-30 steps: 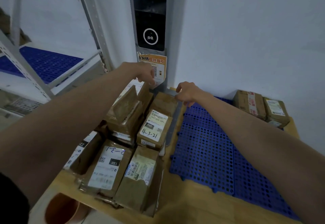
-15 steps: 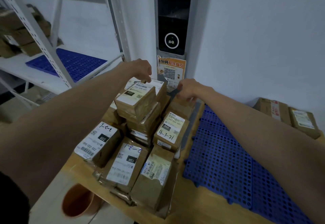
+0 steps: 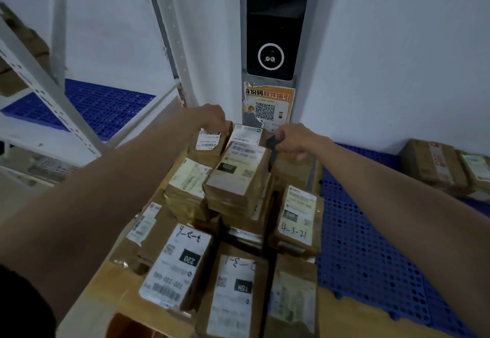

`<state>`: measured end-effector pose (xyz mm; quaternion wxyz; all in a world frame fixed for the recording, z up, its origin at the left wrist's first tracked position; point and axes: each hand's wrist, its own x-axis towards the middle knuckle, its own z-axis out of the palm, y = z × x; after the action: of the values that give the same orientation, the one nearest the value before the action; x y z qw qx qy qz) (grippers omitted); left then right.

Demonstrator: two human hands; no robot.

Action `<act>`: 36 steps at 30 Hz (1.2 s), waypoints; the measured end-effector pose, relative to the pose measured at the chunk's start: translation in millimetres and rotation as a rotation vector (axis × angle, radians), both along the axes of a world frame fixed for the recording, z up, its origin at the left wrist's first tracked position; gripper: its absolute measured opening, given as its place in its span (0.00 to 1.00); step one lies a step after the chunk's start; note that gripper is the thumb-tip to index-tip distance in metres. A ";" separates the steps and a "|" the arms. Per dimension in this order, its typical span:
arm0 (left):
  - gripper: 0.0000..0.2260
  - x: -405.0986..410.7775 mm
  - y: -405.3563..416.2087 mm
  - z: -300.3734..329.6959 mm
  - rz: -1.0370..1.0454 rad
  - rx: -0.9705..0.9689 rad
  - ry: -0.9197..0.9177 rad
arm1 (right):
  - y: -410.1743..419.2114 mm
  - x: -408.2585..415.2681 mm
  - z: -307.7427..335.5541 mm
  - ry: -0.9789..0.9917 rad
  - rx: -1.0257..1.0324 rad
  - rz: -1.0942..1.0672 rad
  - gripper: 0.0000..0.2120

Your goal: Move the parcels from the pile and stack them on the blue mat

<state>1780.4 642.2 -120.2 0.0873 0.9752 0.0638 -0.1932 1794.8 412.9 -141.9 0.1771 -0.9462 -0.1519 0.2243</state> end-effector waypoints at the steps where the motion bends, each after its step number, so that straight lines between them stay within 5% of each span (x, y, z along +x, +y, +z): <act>1: 0.18 5.8 5.0 -8.7 -0.003 -0.018 0.026 | 6.4 4.0 -6.8 0.010 -0.008 -0.018 0.14; 8: 0.16 35.4 27.6 -71.6 -0.043 -0.118 0.157 | 44.9 26.5 -63.6 0.268 0.225 -0.352 0.05; 15: 0.10 55.0 28.7 -109.7 -0.101 -0.195 0.269 | 45.9 27.9 -94.3 0.525 0.445 -0.636 0.10; 26: 0.11 61.3 24.5 -129.0 -0.095 -0.246 0.261 | 45.3 20.8 -104.7 0.614 0.597 -0.576 0.12; 31: 0.21 58.8 19.5 -125.3 -0.172 -0.270 0.208 | 48.7 19.2 -100.5 0.543 0.572 -0.419 0.12; 36: 0.18 61.8 10.0 -95.5 -0.242 -0.337 0.115 | 44.0 24.3 -80.4 0.391 0.597 -0.296 0.14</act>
<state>1842.2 652.1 -215.7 0.2216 0.9347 -0.0823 -0.2654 1819.1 457.0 -222.4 0.5007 -0.8040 -0.0356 0.3187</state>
